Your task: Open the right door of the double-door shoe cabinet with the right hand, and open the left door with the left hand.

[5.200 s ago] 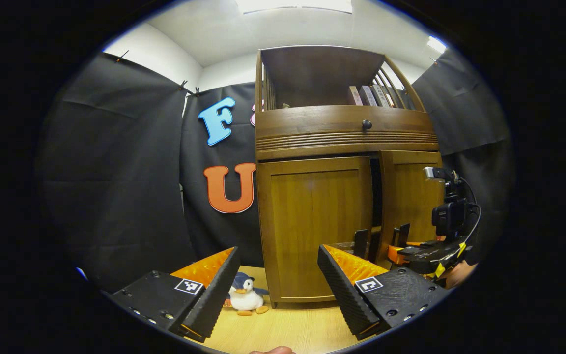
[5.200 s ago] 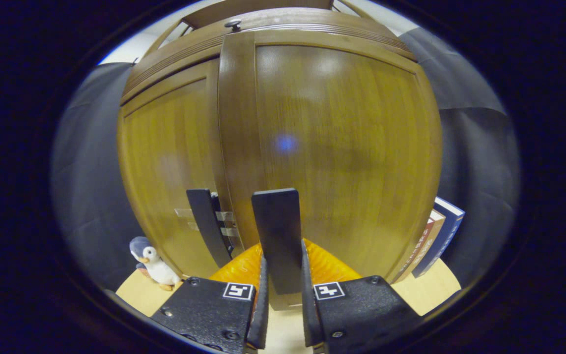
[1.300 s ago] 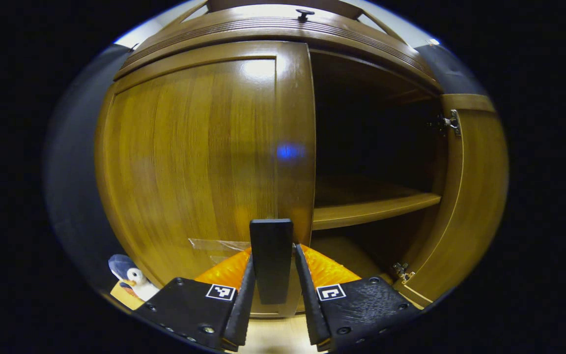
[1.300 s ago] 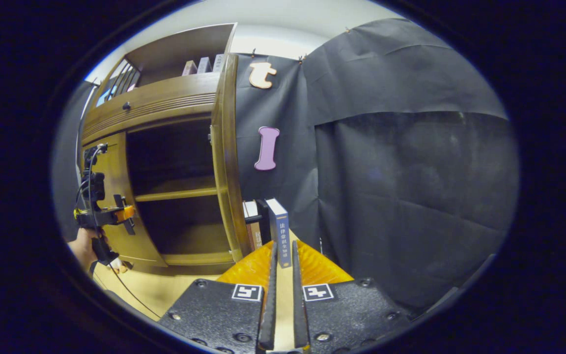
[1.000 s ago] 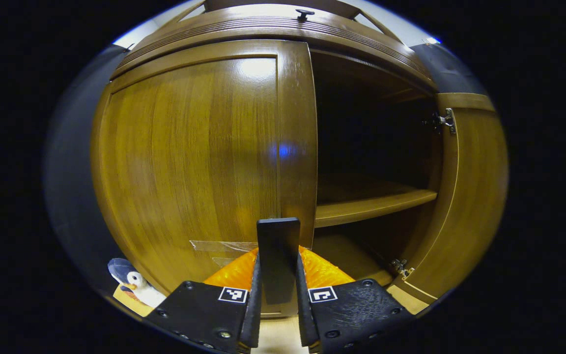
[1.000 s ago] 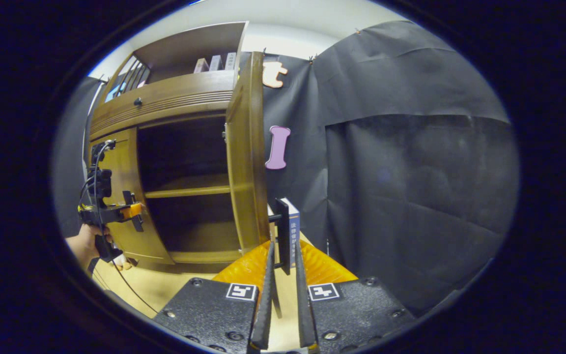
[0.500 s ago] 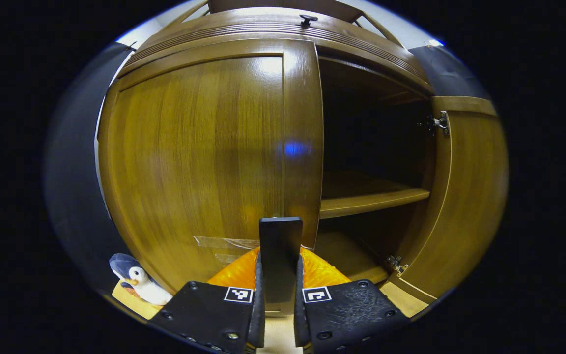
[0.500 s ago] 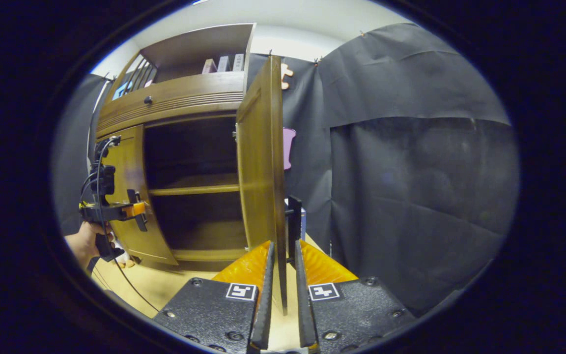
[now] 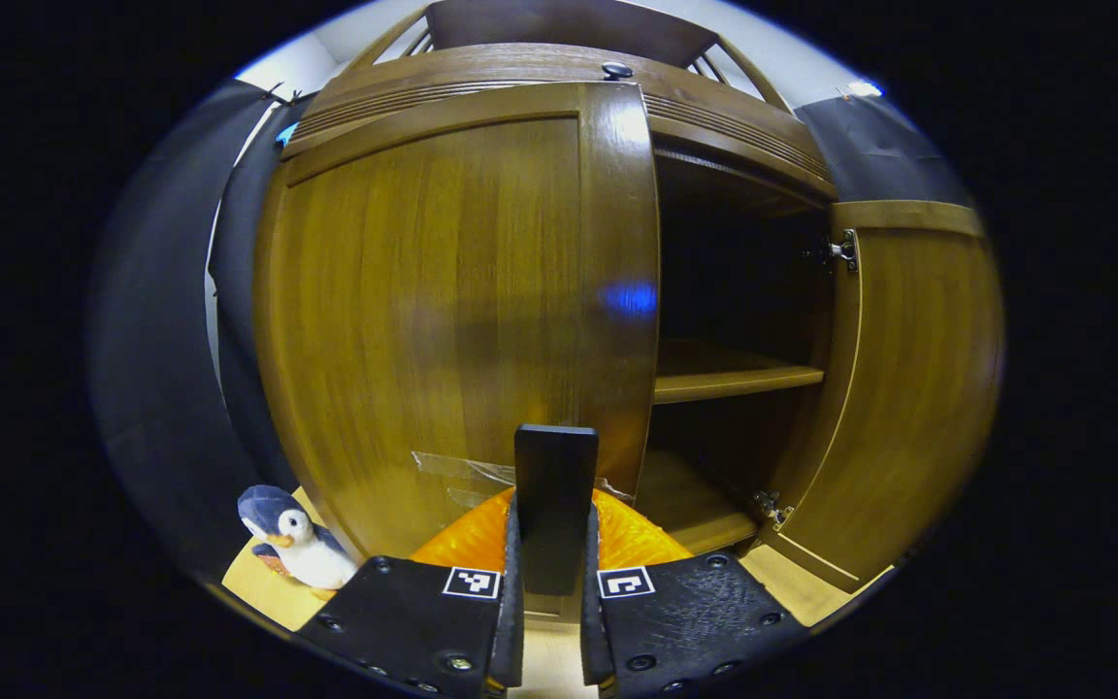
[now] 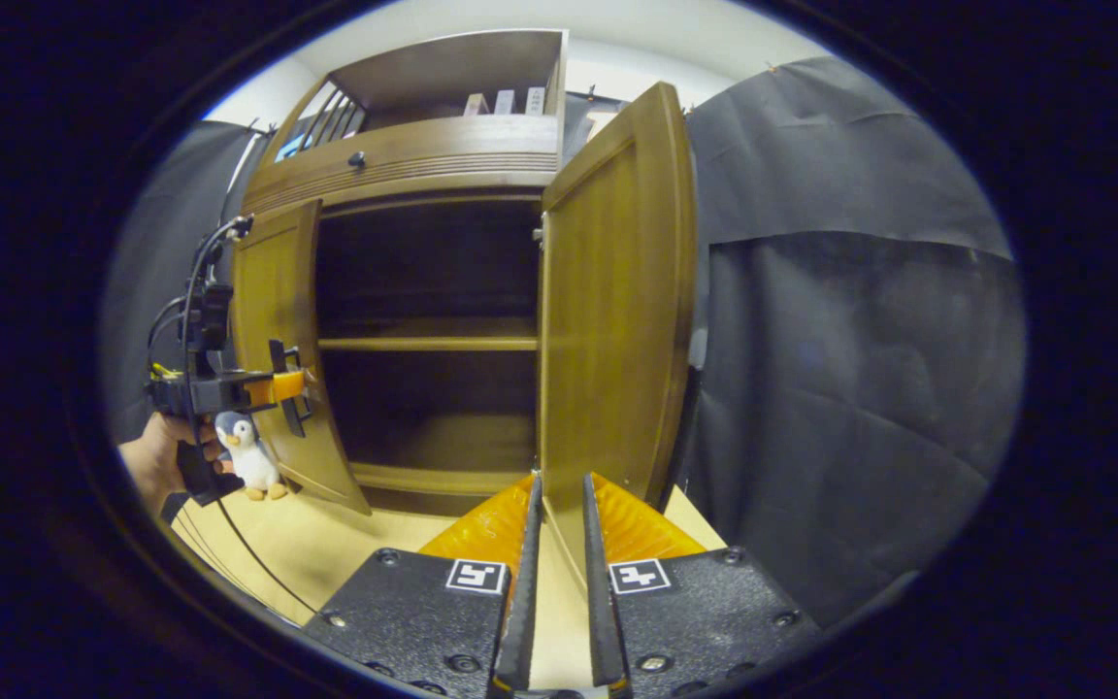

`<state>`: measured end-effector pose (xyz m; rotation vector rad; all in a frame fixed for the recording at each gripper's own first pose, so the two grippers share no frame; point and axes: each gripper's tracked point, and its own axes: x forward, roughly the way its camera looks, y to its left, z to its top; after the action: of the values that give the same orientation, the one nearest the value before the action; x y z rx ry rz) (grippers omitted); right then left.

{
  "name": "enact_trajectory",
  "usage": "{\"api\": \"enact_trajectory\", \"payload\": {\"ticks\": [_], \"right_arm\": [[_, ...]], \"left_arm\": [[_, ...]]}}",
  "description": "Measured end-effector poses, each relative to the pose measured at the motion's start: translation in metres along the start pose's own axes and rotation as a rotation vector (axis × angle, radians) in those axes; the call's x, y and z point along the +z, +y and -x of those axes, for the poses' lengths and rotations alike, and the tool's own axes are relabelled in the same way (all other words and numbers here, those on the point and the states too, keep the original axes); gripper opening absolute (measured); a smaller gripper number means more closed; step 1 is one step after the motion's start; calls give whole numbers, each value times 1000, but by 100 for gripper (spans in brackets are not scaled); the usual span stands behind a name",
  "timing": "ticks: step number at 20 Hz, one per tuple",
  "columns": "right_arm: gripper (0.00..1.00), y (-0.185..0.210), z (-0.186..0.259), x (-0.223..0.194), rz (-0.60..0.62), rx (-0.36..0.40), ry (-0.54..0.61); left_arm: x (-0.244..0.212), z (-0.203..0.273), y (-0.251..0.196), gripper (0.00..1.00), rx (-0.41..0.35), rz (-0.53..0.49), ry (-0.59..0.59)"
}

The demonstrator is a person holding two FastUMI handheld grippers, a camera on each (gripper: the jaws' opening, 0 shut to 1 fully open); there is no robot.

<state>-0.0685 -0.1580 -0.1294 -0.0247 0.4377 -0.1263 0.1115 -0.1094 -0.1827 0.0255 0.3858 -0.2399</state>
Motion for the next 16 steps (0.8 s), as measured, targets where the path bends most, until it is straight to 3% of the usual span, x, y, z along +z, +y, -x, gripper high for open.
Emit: {"api": "enact_trajectory", "payload": {"ticks": [16], "right_arm": [[28,57,-19,2,86,257,26]], "left_arm": [[-9,55,24,22,64,26,5]]}}
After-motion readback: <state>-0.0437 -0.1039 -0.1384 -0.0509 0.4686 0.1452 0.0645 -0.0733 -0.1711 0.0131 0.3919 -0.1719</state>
